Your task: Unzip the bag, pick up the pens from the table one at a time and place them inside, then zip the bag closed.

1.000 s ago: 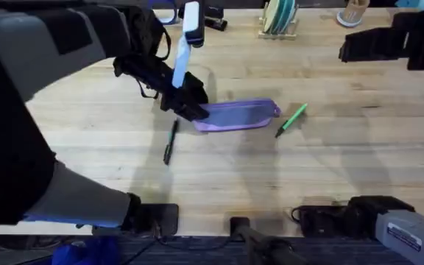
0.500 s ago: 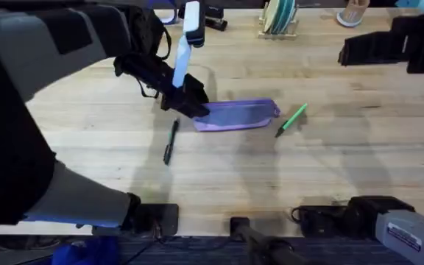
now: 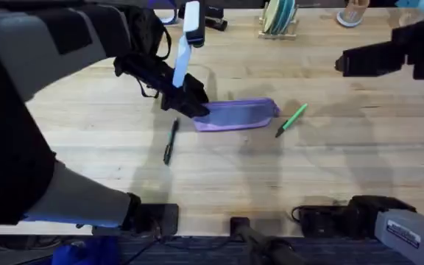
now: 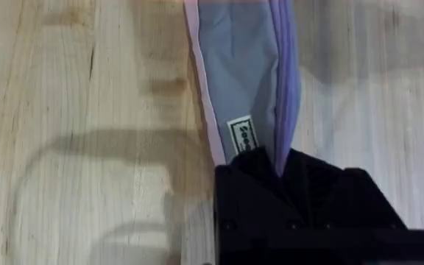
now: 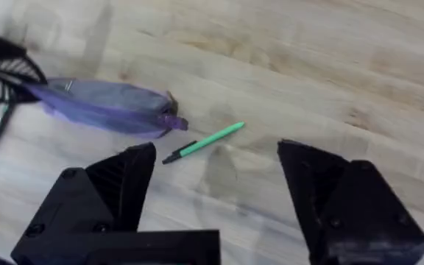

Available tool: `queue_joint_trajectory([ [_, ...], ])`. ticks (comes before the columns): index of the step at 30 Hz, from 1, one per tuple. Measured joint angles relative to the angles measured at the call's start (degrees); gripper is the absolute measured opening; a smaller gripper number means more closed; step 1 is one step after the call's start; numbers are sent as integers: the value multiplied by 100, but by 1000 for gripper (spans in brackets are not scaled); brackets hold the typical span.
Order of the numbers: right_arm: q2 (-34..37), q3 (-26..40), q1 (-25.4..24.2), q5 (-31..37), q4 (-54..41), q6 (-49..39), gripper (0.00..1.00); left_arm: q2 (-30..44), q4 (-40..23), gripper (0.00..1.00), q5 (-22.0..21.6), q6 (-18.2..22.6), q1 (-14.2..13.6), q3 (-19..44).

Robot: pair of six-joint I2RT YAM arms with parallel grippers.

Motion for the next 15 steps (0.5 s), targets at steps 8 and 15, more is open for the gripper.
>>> queue_joint_trajectory([
  [8,504,2,-976,-1208,-224,-1600,994,0,0,41,1,0,0,0],
  [15,820,99,-1654,-1773,-773,-3053,994,0,0,41,1,0,0,0],
])
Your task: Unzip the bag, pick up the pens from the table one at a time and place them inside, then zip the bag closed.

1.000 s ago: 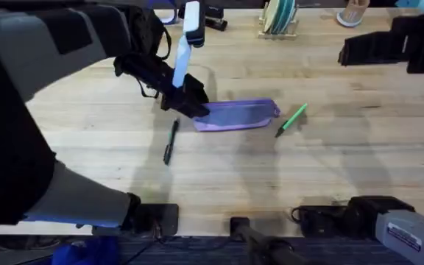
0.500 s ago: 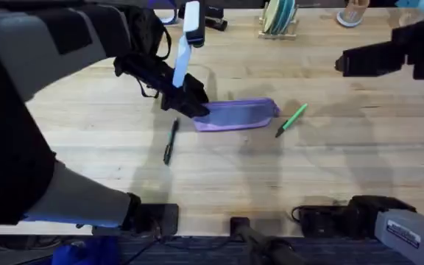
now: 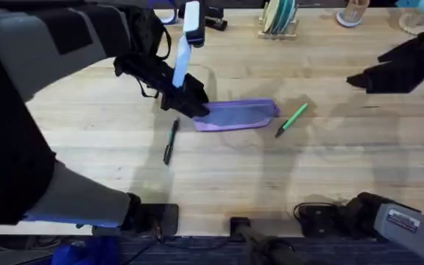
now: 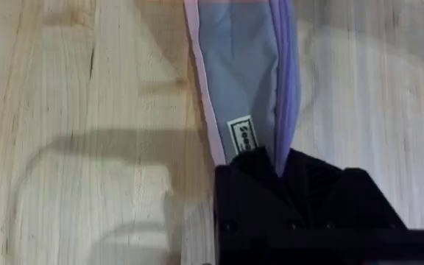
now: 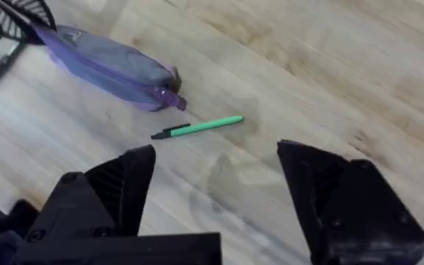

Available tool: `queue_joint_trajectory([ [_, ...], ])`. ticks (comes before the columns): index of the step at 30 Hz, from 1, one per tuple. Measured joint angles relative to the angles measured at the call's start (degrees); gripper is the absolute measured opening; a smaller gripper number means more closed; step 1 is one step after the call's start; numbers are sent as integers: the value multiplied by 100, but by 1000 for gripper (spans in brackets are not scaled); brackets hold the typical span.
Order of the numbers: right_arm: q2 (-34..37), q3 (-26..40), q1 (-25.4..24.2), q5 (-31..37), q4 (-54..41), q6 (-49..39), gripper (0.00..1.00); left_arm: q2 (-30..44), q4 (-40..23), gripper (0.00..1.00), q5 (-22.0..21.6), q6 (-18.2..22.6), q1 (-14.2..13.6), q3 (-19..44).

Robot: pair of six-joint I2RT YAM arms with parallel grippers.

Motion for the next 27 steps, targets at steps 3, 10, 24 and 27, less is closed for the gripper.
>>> queue_joint_trajectory([
  [3,186,8,-80,-69,38,-428,994,0,0,40,0,0,0,0],
  [10,388,8,-103,164,561,-826,995,0,0,41,2,-1,0,0],
  [24,388,8,-114,-238,1067,-1833,995,0,2,41,2,0,0,0],
  [27,390,8,-114,-553,971,-2289,995,0,20,41,2,0,0,0],
])
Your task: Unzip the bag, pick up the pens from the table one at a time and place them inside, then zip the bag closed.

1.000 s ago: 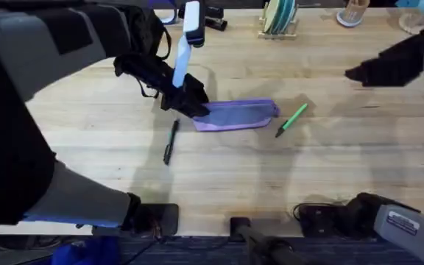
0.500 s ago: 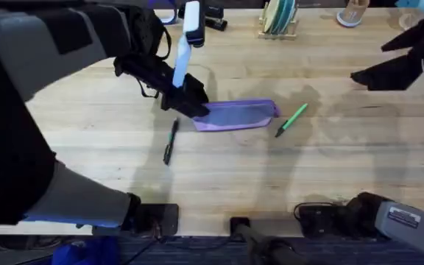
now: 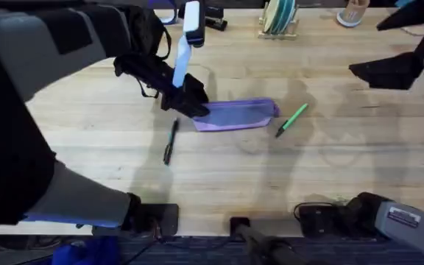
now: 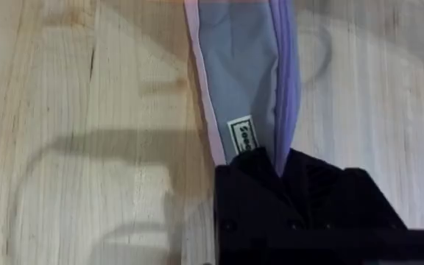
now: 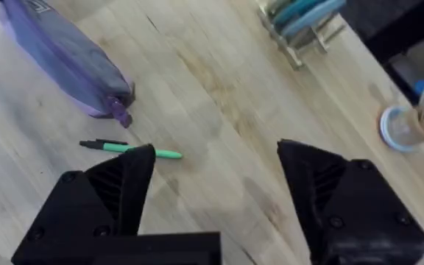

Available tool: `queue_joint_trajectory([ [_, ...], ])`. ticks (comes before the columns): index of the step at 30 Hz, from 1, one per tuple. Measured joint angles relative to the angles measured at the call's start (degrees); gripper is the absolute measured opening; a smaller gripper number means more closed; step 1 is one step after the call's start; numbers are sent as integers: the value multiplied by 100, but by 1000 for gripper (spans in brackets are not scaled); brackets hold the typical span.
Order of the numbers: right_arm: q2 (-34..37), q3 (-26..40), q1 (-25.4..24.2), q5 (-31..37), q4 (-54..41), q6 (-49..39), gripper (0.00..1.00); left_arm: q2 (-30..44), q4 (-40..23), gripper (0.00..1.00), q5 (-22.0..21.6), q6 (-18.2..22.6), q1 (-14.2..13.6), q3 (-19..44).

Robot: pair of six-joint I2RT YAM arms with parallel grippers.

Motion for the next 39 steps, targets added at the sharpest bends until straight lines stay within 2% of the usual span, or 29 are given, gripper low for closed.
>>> queue_joint_trajectory([
  [6,185,2,0,-500,-574,-832,995,0,1,41,0,-1,0,0],
  [11,742,2,0,-821,-991,-1345,995,0,2,41,2,0,0,0],
  [17,1331,2,0,-1155,-1060,-1644,996,0,2,41,0,0,0,0],
  [26,1840,2,0,-1256,-1316,-2029,995,0,0,41,0,0,0,0],
  [39,1906,2,7,-1003,-1605,-3154,995,0,2,41,2,0,0,0],
])
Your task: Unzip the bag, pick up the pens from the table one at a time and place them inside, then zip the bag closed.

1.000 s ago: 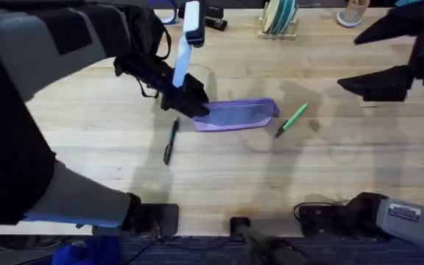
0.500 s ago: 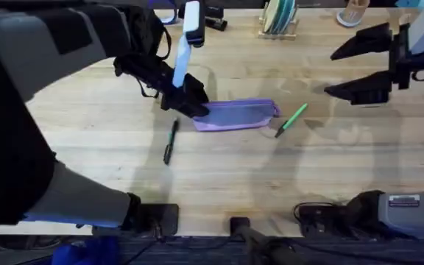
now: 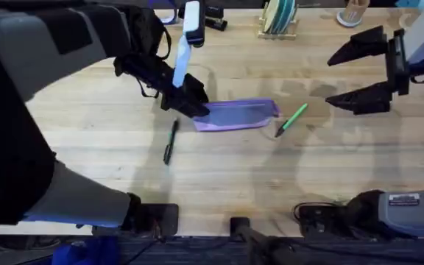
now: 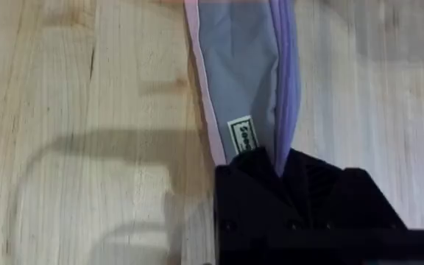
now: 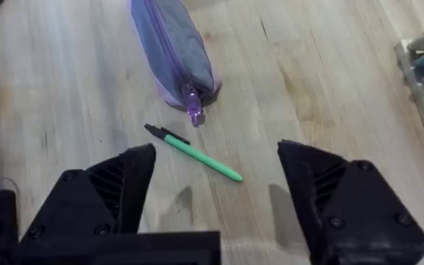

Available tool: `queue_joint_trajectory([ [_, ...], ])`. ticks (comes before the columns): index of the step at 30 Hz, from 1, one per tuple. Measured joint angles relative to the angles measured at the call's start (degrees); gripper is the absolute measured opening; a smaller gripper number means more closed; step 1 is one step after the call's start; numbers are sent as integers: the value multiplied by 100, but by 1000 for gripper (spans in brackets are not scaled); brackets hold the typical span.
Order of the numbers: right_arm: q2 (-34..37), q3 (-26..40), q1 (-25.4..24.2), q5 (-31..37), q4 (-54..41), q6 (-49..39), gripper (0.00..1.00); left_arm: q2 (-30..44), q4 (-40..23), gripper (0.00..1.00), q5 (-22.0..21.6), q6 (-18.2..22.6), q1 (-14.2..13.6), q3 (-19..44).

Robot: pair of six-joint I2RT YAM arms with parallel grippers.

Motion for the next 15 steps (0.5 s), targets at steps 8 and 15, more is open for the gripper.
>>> queue_joint_trajectory([
  [8,1,0,11,86,22,-387,995,0,-2,41,-2,0,0,0],
  [15,0,0,25,158,2,-436,995,0,-2,41,-2,0,0,0],
])
